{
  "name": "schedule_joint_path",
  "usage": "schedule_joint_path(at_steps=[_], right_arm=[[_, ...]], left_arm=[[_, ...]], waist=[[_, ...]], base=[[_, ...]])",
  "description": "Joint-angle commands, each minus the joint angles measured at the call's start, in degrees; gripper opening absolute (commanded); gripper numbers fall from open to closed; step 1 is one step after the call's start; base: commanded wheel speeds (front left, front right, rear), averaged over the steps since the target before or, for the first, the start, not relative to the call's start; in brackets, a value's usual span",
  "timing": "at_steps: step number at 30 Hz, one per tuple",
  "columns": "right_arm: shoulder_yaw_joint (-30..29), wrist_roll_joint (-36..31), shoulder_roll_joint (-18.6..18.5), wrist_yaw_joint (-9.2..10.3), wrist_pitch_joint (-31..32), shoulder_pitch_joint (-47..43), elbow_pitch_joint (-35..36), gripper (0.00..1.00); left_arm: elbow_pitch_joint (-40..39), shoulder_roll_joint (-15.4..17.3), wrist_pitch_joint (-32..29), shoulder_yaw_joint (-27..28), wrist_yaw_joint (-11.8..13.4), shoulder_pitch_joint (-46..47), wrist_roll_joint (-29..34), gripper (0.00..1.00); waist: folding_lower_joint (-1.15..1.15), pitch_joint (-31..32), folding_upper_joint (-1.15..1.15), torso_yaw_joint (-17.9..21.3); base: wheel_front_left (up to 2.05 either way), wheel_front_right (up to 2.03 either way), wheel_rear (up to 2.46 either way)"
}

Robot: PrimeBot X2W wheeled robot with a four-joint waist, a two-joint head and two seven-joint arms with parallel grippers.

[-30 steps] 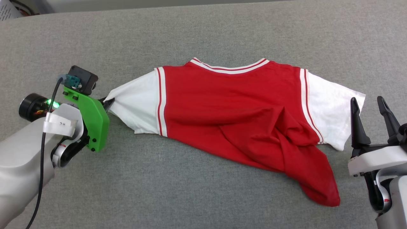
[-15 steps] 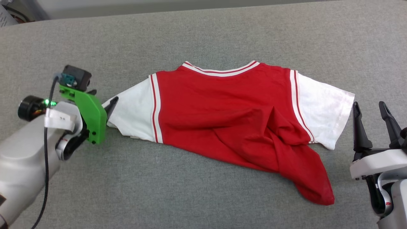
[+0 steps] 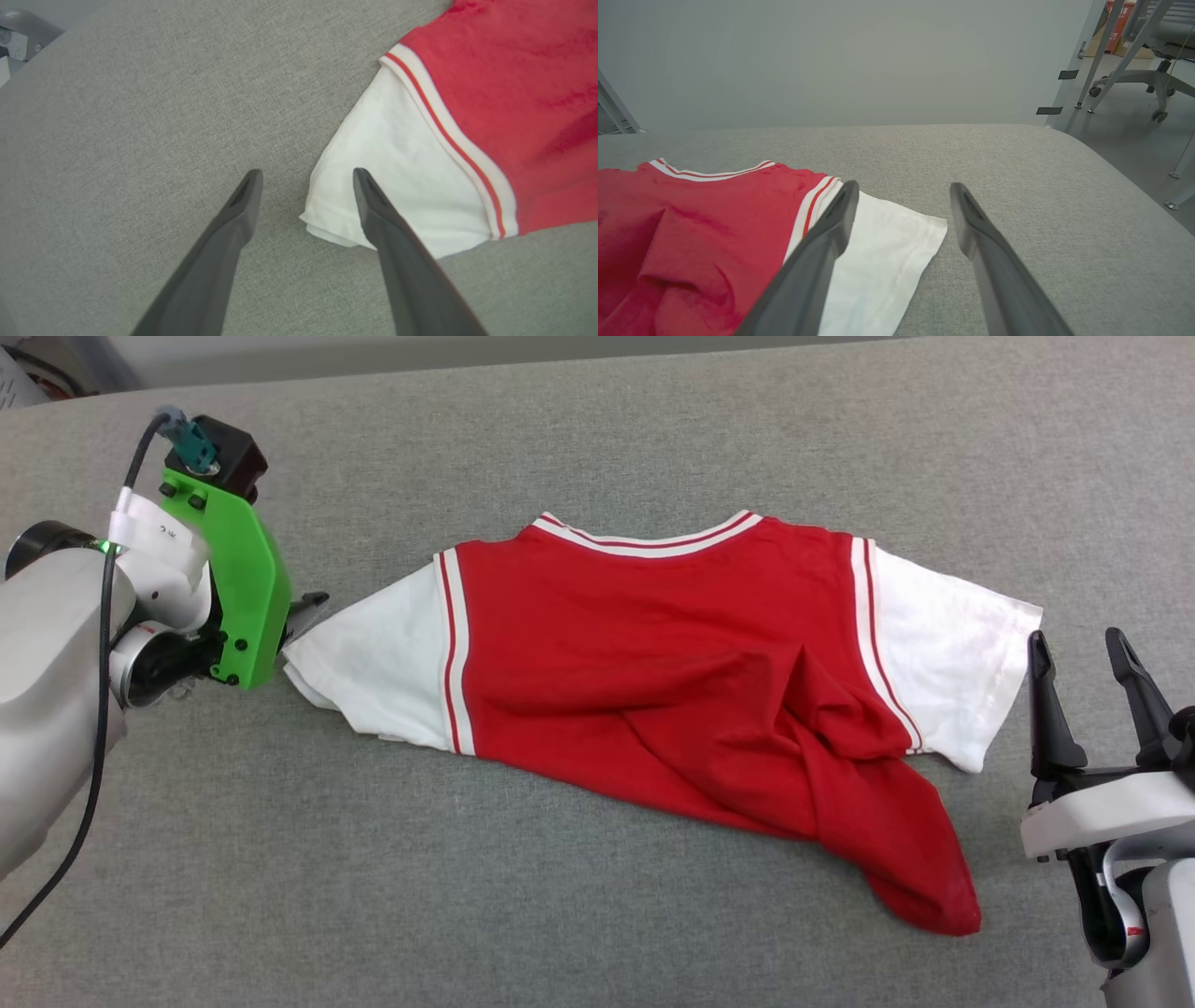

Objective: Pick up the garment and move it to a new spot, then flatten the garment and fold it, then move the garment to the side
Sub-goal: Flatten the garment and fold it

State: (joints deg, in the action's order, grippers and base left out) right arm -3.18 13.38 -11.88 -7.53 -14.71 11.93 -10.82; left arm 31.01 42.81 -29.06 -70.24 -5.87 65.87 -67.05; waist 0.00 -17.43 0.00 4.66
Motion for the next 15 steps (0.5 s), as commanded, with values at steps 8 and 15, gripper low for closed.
schedule_joint_path(at_steps=[8,15], right_arm=[[0.36,0.71,0.23,0.04,-0.07,1.79,0.06,1.0],[0.42,0.66,0.22,0.04,-0.13,2.82,-0.21,1.0]], left_arm=[[3.22,-0.37,-4.65,-1.52,-0.7,-4.25,-1.19,1.0],[6.04,-2.58,-4.9,-2.15,-1.15,-7.68,-0.06,1.0]], waist=[[0.0,-2.11,0.0,2.07],[0.0,-2.94,0.0,2.61]], base=[[0.0,0.0,0.0],[0.0,0.0,0.0]])
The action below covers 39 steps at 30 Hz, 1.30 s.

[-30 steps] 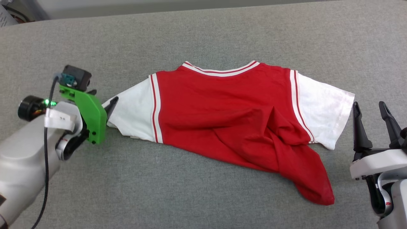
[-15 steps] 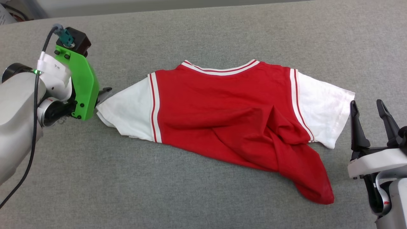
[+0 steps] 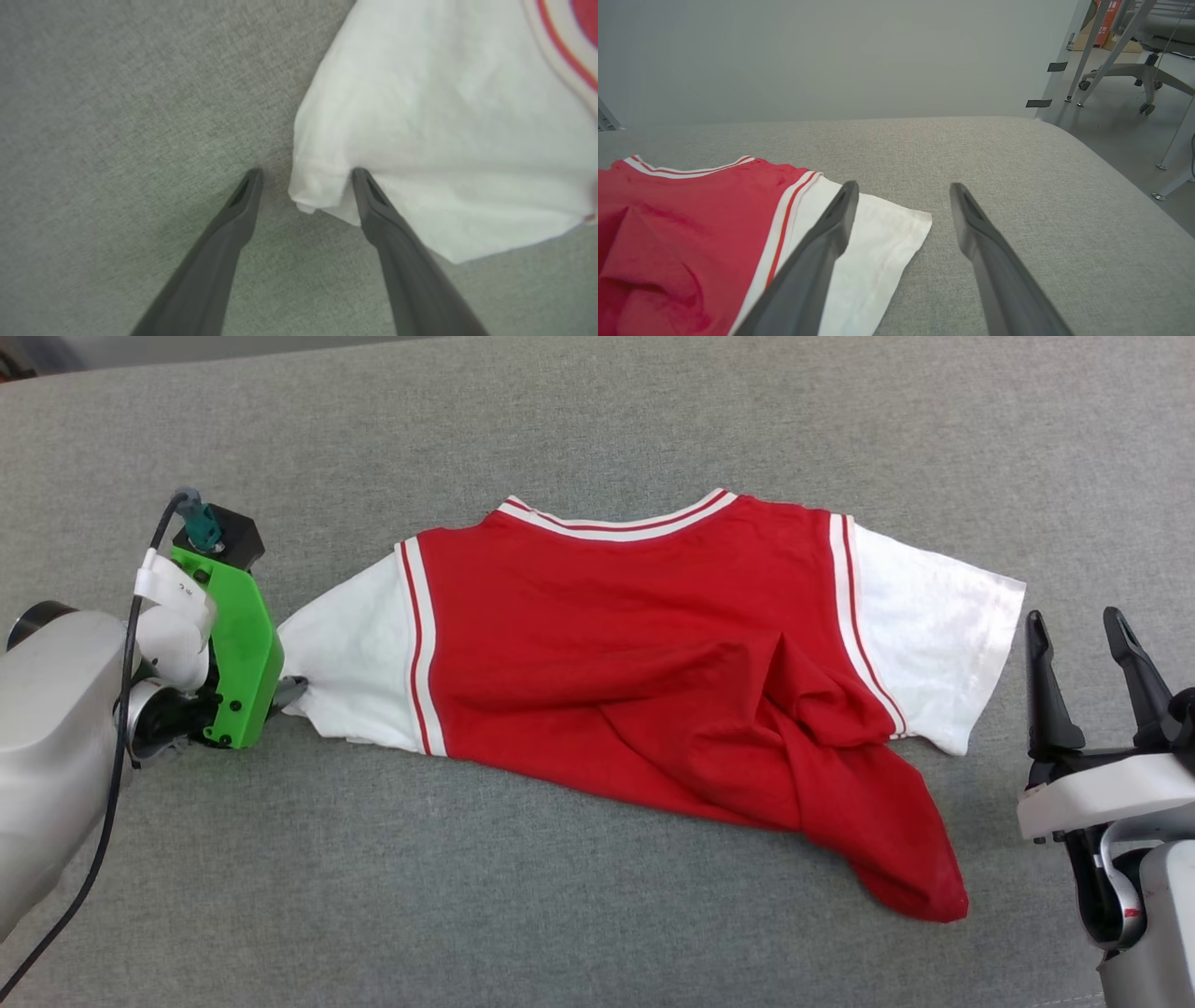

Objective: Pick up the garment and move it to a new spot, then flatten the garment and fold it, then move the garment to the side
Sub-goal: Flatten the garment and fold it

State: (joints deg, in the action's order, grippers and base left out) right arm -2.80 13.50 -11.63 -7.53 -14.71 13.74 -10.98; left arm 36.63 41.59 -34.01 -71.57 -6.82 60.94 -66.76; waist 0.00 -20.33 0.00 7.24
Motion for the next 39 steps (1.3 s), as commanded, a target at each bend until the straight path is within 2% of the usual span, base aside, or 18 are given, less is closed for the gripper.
schedule_joint_path(at_steps=[1,2,9,14,19,25,30,33,36,39], right_arm=[[0.02,0.52,-0.07,0.04,-0.13,1.1,-0.09,1.0],[-0.05,0.49,-0.18,0.04,-0.14,1.19,-0.14,1.0],[-0.7,-0.09,-2.68,0.04,0.27,2.58,0.34,1.0],[-0.65,-0.7,-7.26,0.04,2.32,5.16,1.66,1.0],[0.08,0.37,-12.41,0.04,6.5,8.31,3.01,1.0],[5.4,6.36,-19.55,0.04,18.32,11.62,4.34,1.0],[13.86,16.35,-28.21,0.04,31.81,14.83,5.36,1.0],[18.6,22.92,-32.12,0.04,40.55,16.61,5.02,1.0],[21.8,27.35,-34.41,0.04,47.87,18.48,3.64,1.0],[24.42,30.59,-34.91,0.04,53.86,20.54,1.2,1.0]], left_arm=[[0.65,-1.83,0.43,-0.83,-0.27,-3.05,-0.57,0.47],[0.93,-2.41,1.02,-0.8,-0.35,-3.26,-0.8,0.0],[1.87,-3.77,8.6,-1.18,-0.6,-1.09,5.73,0.0],[0.66,-2.63,17.26,-0.35,-0.63,0.96,9.09,0.0],[-2.54,-0.68,22.55,1.38,0.1,1.84,10.02,0.0],[-9.07,2.33,25.53,2.44,3.0,1.46,11.11,0.0],[-15.68,3.79,26.93,2.37,6.47,0.26,12.7,0.0],[-18.6,4.41,27.8,2.43,8.51,-0.06,13.75,0.0],[-20.63,4.5,28.38,2.61,9.91,-0.27,14.18,0.0],[-22.18,4.46,28.86,2.68,11.0,-0.17,14.81,0.0]], waist=[[0.0,0.03,0.0,-0.03],[0.0,0.15,0.0,-0.18],[0.0,2.07,0.0,-1.69],[0.0,3.78,0.0,-3.13],[0.0,4.83,0.0,-4.85],[0.0,4.69,0.0,-6.91],[0.0,3.32,0.0,-8.86],[0.0,2.29,0.0,-9.79],[0.0,1.24,0.0,-10.61],[0.0,0.02,0.0,-11.41]], base=[[0.0,0.0,0.0],[0.0,0.0,0.0],[0.0,0.0,0.0],[0.0,0.0,0.0],[0.0,0.0,0.0],[0.0,0.0,0.0],[0.0,0.0,0.0],[0.0,0.0,0.0],[0.0,0.0,0.0],[0.0,0.0,0.0]])
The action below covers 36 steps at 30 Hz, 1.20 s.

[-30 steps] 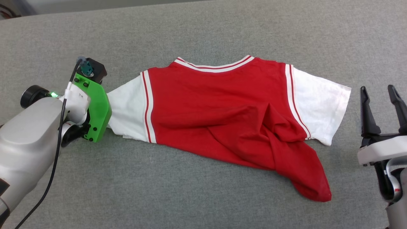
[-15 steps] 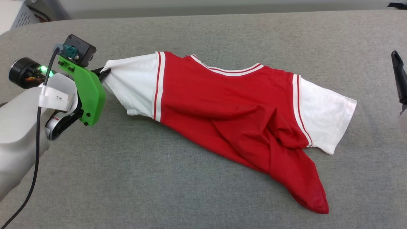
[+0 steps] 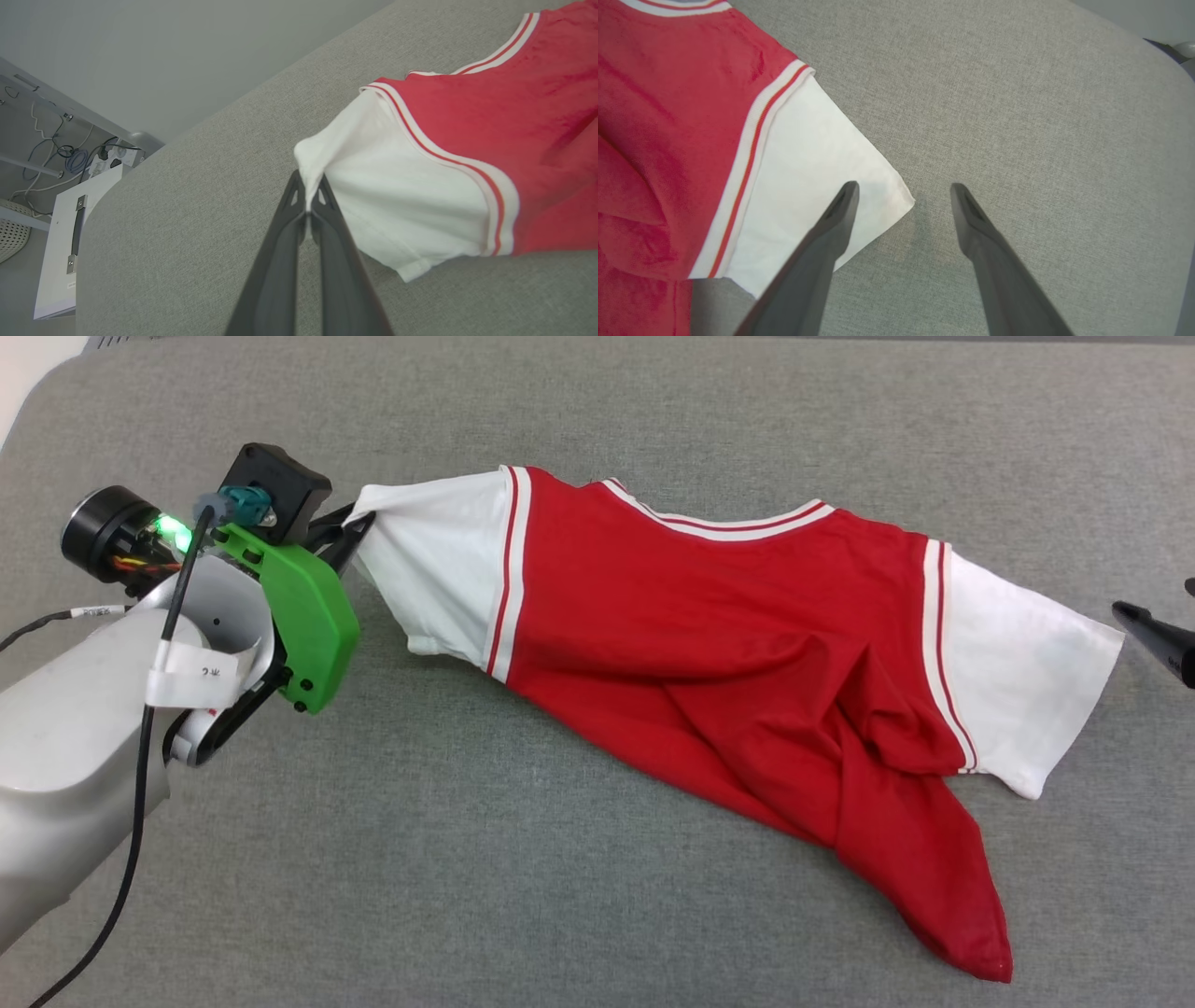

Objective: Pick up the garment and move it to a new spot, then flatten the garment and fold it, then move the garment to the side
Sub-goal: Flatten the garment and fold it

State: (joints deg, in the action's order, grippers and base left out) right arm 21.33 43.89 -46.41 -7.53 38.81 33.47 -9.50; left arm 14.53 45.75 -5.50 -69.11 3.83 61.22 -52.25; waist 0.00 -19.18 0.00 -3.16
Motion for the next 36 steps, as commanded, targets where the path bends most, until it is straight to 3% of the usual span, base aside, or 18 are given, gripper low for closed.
schedule_joint_path(at_steps=[1,6,18,19,20,21,36], right_arm=[[1.23,0.47,-0.37,0.04,1.63,1.35,-0.89,1.0],[5.26,1.0,0.59,0.04,4.17,4.25,-5.3,1.0],[14.18,1.92,4.56,0.04,3.13,5.89,-16.91,1.0],[14.57,2.3,4.64,0.04,2.89,6.08,-17.15,0.87],[14.79,2.8,4.71,0.04,2.11,6.53,-17.21,0.08],[14.81,3.21,4.74,0.04,1.3,7.0,-17.22,0.0],[13.08,2.48,0.44,0.04,-16.22,12.29,-13.14,0.0]], left_arm=[[-0.42,0.24,0.45,0.23,0.61,-0.3,0.53,0.0],[-1.87,-0.02,0.92,0.41,1.7,0.61,1.61,0.0],[-2.57,-0.71,1.31,0.38,2.33,1.49,2.32,0.0],[-2.49,-0.73,1.38,0.37,2.3,1.43,2.28,0.0],[-2.39,-0.68,1.33,0.3,2.11,1.26,2.1,0.0],[-2.28,-0.55,1.27,0.21,1.99,1.1,2.01,0.0],[-2.62,0.17,4.83,1.22,2.58,0.44,1.96,0.0]], waist=[[0.0,-1.54,0.0,-1.3],[0.0,-3.8,0.0,-2.37],[0.0,-6.31,0.0,-3.13],[0.0,-6.19,0.0,-3.01],[0.0,-5.98,0.0,-2.76],[0.0,-5.76,0.0,-2.49],[0.0,3.45,0.0,0.23]], base=[[0.0,0.0,0.0],[0.0,0.0,0.0],[0.0,0.0,0.0],[0.0,0.0,0.0],[0.0,0.0,0.0],[0.0,0.0,0.0],[0.0,0.0,0.0]])
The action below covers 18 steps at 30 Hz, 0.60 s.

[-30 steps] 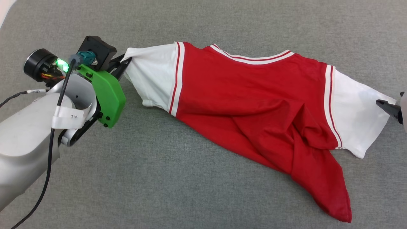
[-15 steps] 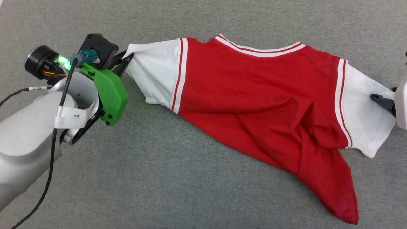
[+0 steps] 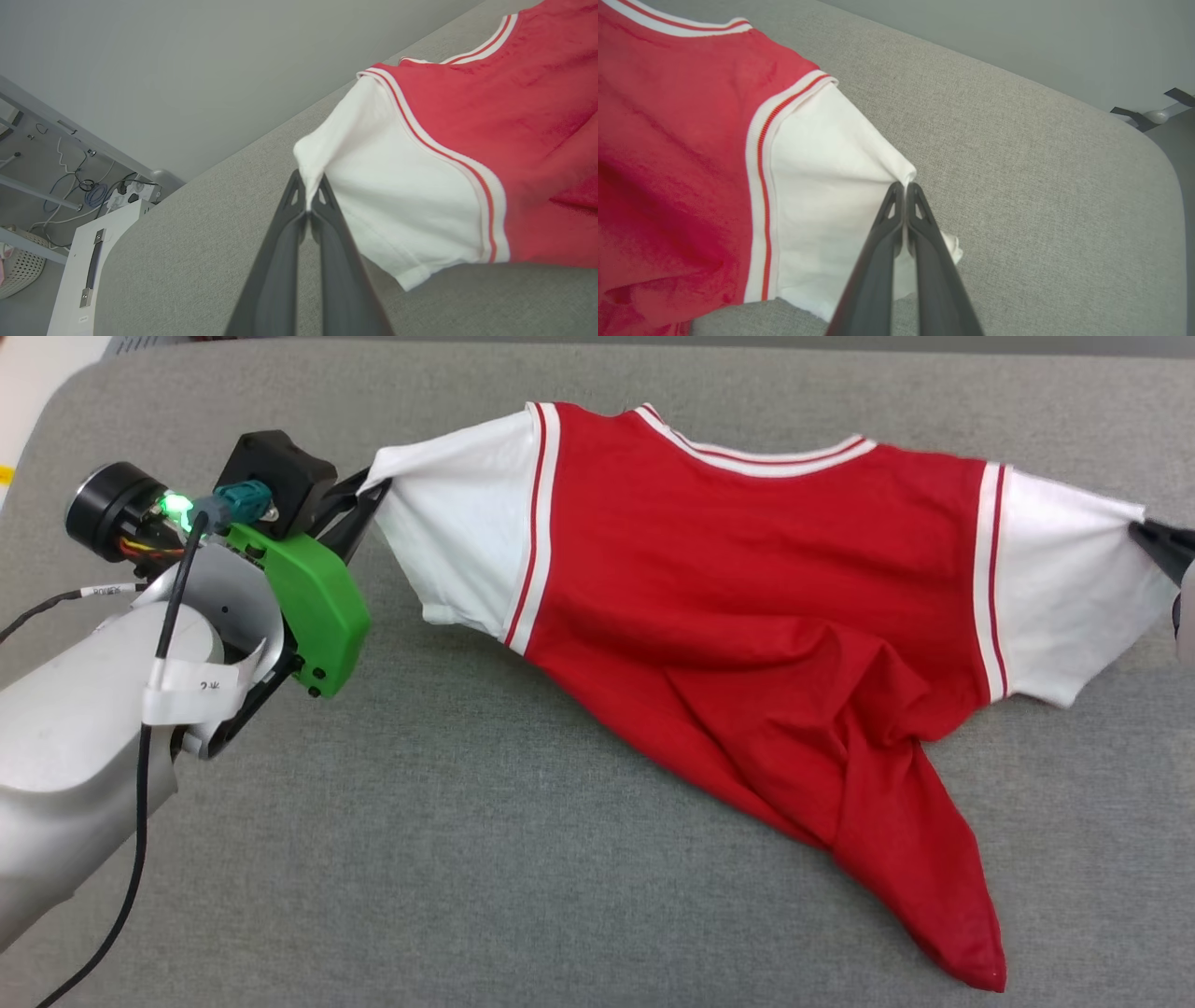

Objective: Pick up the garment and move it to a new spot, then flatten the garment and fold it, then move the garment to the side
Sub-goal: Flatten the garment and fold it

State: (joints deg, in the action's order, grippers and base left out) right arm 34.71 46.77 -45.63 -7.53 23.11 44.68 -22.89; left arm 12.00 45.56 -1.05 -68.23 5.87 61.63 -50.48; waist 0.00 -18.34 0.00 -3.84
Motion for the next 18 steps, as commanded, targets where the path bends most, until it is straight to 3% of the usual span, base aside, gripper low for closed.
schedule_joint_path(at_steps=[1,13,18], right_arm=[[-0.59,-0.63,-0.64,0.04,-1.7,1.29,0.91,0.0],[-8.29,-4.3,-1.19,0.04,-11.06,3.71,7.06,0.0],[-12.54,-7.4,1.06,0.04,-12.95,4.93,8.06,0.0]], left_arm=[[-0.52,0.44,0.85,0.7,0.8,0.34,0.31,0.0],[-5.07,1.11,4.01,4.03,3.21,5.31,2.64,0.0],[-5.82,0.85,5.4,5.86,3.98,7.75,3.08,0.0]], waist=[[0.0,3.36,0.0,1.03],[0.0,10.25,0.0,1.88],[0.0,12.08,0.0,2.32]], base=[[0.0,0.0,0.0],[0.0,0.0,0.0],[0.0,0.0,0.0]])
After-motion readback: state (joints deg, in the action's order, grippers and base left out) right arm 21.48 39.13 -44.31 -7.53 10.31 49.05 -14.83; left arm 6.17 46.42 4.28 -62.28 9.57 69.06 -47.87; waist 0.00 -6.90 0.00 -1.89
